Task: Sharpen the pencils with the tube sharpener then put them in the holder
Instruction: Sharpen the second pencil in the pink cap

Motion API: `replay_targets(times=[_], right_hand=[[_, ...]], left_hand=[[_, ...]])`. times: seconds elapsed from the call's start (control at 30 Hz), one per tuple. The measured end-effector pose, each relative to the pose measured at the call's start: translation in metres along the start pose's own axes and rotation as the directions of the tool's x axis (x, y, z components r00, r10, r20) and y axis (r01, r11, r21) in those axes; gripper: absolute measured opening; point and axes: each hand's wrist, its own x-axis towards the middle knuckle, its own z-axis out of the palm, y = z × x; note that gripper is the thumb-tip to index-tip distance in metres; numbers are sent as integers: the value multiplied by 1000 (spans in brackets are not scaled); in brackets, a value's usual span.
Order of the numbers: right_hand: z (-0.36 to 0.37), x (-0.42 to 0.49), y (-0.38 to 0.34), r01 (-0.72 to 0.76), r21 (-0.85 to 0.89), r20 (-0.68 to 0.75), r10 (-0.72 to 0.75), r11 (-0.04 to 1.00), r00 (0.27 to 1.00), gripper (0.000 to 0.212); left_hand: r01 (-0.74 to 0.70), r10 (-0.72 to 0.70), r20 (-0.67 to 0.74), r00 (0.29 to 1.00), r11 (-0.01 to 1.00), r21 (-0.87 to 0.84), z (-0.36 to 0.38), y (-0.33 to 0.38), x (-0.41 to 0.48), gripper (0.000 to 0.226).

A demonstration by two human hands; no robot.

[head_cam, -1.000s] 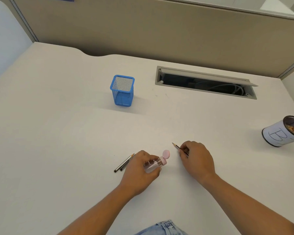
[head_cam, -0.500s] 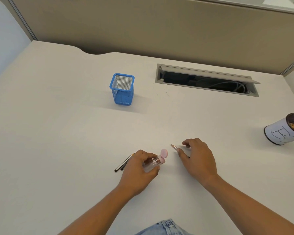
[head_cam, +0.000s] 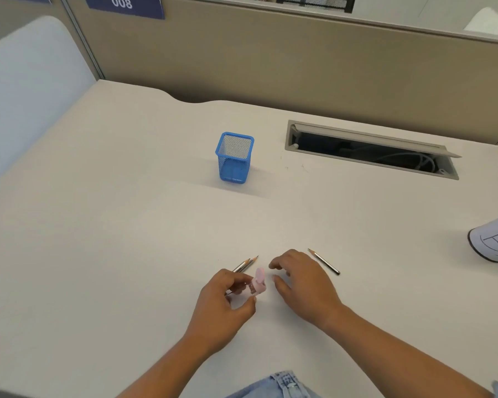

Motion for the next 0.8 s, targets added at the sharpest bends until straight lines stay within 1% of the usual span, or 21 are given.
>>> replay_targets(times=[0.1,0.2,0.33,0.47,0.53,0.67,0.8], right_hand=[[7,11,-9,58,-50,20,-57,997,998,24],[11,21,-16,132,-131,37,-128,983,991,22],[16,30,-21,273,-279,67,-265,921,962,13],[21,37,-27,406,-331,144,-379,852,914,14],[22,40,-29,427,-324,148,-401,844,904,13],[23,47,-30,412,-327,138,-389,850,911,10],[24,50,-29,384,-344,149,-353,857,924,20]], left_hand=[[15,-15,-10,1000,1000,-20,-5,-4,-4,30],[28,-28,-14,1000,999,-35,-8,-6,-6,26],[36,-36,-15,999,999,-31,-13,-6,-8,27],[59,-60,-10,998,998,-34,-18,-9,-13,27],[74,-74,-9,997,996,-47,-19,-12,-16,27],[93,-95,-29,995,994,-59,-22,-14,-21,27],[90,-91,-41,995,995,-36,-24,-14,-23,29]])
